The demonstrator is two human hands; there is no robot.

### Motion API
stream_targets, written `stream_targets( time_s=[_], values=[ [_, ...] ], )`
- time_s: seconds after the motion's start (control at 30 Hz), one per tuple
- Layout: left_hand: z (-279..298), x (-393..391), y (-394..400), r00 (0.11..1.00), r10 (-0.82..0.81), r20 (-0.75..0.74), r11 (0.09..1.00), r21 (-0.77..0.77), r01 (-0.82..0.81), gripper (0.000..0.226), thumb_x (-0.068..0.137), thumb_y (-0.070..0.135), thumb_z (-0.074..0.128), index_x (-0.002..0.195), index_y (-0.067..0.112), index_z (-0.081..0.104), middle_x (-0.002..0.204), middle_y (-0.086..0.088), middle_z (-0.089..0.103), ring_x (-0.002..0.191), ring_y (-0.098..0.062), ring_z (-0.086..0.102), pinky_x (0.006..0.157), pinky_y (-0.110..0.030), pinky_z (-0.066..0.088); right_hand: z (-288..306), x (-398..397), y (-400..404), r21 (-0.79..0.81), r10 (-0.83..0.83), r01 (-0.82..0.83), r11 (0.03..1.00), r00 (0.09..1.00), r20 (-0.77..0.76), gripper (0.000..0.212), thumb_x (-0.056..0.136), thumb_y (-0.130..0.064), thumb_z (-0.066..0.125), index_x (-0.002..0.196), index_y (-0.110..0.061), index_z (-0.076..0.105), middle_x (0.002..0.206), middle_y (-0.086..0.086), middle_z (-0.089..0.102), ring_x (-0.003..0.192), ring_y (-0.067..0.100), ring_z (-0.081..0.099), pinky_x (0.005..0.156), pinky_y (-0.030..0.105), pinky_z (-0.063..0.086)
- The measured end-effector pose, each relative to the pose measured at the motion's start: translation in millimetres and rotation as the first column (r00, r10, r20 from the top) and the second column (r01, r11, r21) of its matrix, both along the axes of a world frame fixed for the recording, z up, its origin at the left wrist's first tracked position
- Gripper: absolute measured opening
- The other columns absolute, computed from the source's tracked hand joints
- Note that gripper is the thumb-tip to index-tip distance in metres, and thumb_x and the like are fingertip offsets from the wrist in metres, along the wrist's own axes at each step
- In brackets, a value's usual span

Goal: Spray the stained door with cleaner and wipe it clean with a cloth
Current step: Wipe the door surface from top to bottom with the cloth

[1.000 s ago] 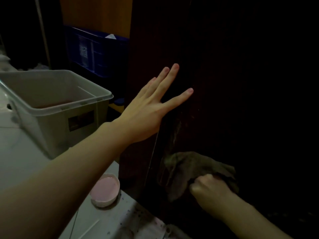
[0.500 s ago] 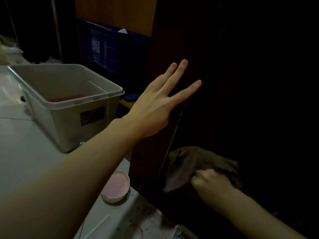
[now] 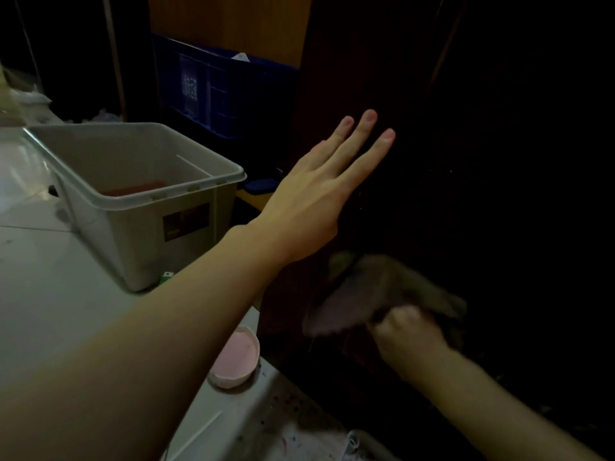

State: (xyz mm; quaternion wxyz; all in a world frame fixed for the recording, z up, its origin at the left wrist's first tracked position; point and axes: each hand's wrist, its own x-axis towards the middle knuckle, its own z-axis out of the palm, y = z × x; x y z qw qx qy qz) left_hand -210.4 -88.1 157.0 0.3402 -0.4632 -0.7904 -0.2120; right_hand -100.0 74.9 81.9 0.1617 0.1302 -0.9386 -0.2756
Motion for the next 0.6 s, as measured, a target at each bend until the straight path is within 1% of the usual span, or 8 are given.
stream_targets(
  time_s=[0.07, 0.1, 0.17, 0.23, 0.4, 0.47, 0.53, 0.6],
  values=[
    [0.9, 3.2, 1.3, 1.0, 0.015, -0.003, 1.0, -0.016, -0.015, 0.082, 0.077, 0.004, 0.031, 0.154, 0.021, 0.007, 0.162, -0.01, -0.003, 0.149, -0.026, -0.004, 0.12, -0.038, 0.011, -18.7, 10.2, 4.0, -0.01, -0.173, 0.194, 0.981, 0.893, 0.416, 0.034, 0.094, -0.007, 0.035, 0.116, -0.006, 0.061, 0.114, 0.018, 0.058, 0.106, 0.031, 0.058, 0.08, 0.031, 0.048],
    [1.2, 4.4, 1.9, 1.0, 0.019, 0.001, 1.0, -0.016, -0.019, 0.083, 0.076, 0.003, 0.032, 0.154, 0.021, 0.008, 0.162, -0.01, -0.004, 0.149, -0.026, -0.005, 0.12, -0.038, 0.011, -19.1, 11.5, 5.1, -0.043, -0.149, 0.185, 0.982, 0.891, 0.43, 0.029, 0.093, -0.005, 0.041, 0.112, -0.005, 0.062, 0.112, 0.017, 0.059, 0.104, 0.031, 0.059, 0.077, 0.031, 0.048],
    [0.7, 6.1, 2.5, 1.0, 0.013, 0.019, 1.0, -0.004, -0.012, 0.083, 0.077, 0.003, 0.033, 0.154, 0.021, 0.009, 0.162, -0.01, -0.004, 0.149, -0.026, -0.005, 0.12, -0.039, 0.011, -8.2, 10.4, 4.1, -0.01, 0.002, 0.001, 1.0, 0.972, 0.237, 0.009, 0.064, -0.008, 0.063, 0.067, -0.011, 0.07, 0.067, 0.01, 0.064, 0.058, 0.024, 0.066, 0.042, 0.023, 0.044],
    [-0.6, 5.8, 2.9, 1.0, -0.002, 0.019, 1.0, 0.018, 0.001, 0.079, 0.078, 0.006, 0.033, 0.153, 0.02, 0.011, 0.162, -0.011, -0.002, 0.149, -0.027, -0.003, 0.12, -0.041, 0.012, 8.6, 1.5, 10.1, -0.123, 0.149, -0.158, 0.98, 0.986, -0.078, 0.005, 0.046, -0.013, 0.061, 0.042, -0.013, 0.059, 0.038, 0.004, 0.049, 0.027, 0.023, 0.049, 0.025, 0.017, 0.027],
    [-4.2, 3.0, 7.8, 1.0, -0.017, 0.017, 0.999, 0.028, 0.016, 0.072, 0.084, 0.015, 0.032, 0.153, 0.019, 0.012, 0.161, -0.013, -0.002, 0.149, -0.029, -0.004, 0.121, -0.047, 0.012, 30.4, -21.4, 2.1, -0.167, 0.194, -0.281, 0.945, 0.893, -0.406, 0.035, 0.067, -0.011, 0.035, 0.061, -0.01, 0.07, 0.037, 0.008, 0.048, 0.023, 0.025, 0.043, 0.029, 0.019, 0.033],
    [-4.3, 3.5, 7.0, 1.0, -0.015, 0.014, 1.0, 0.01, 0.015, 0.072, 0.083, 0.022, 0.023, 0.154, 0.019, 0.01, 0.161, -0.012, -0.003, 0.149, -0.028, -0.006, 0.121, -0.045, 0.01, -2.4, -15.1, 5.0, -0.164, 0.165, -0.213, 0.963, 0.95, -0.266, 0.033, 0.063, -0.016, 0.039, 0.063, -0.016, 0.072, 0.039, 0.006, 0.051, 0.025, 0.022, 0.048, 0.027, 0.019, 0.033],
    [-4.9, 4.4, 6.6, 1.0, -0.004, 0.014, 1.0, 0.002, 0.004, 0.074, 0.082, 0.014, 0.028, 0.154, 0.019, 0.01, 0.161, -0.013, -0.003, 0.149, -0.029, -0.006, 0.121, -0.045, 0.009, -40.4, -2.3, 10.7, -0.138, 0.137, -0.143, 0.98, 0.989, -0.054, 0.005, 0.049, -0.024, 0.061, 0.048, -0.021, 0.065, 0.041, 0.003, 0.051, 0.03, 0.013, 0.051, 0.025, 0.018, 0.032],
    [-8.9, 6.5, 8.6, 1.0, 0.008, 0.001, 1.0, -0.006, -0.008, 0.079, 0.079, 0.007, 0.034, 0.153, 0.019, 0.009, 0.161, -0.013, -0.004, 0.148, -0.03, -0.007, 0.121, -0.048, 0.009, -65.3, 6.3, 17.7, -0.134, 0.08, -0.062, 0.989, 0.988, 0.13, 0.021, 0.03, -0.025, 0.08, 0.041, -0.022, 0.063, 0.041, 0.0, 0.052, 0.032, 0.009, 0.052, 0.026, 0.016, 0.032]
  ],
)
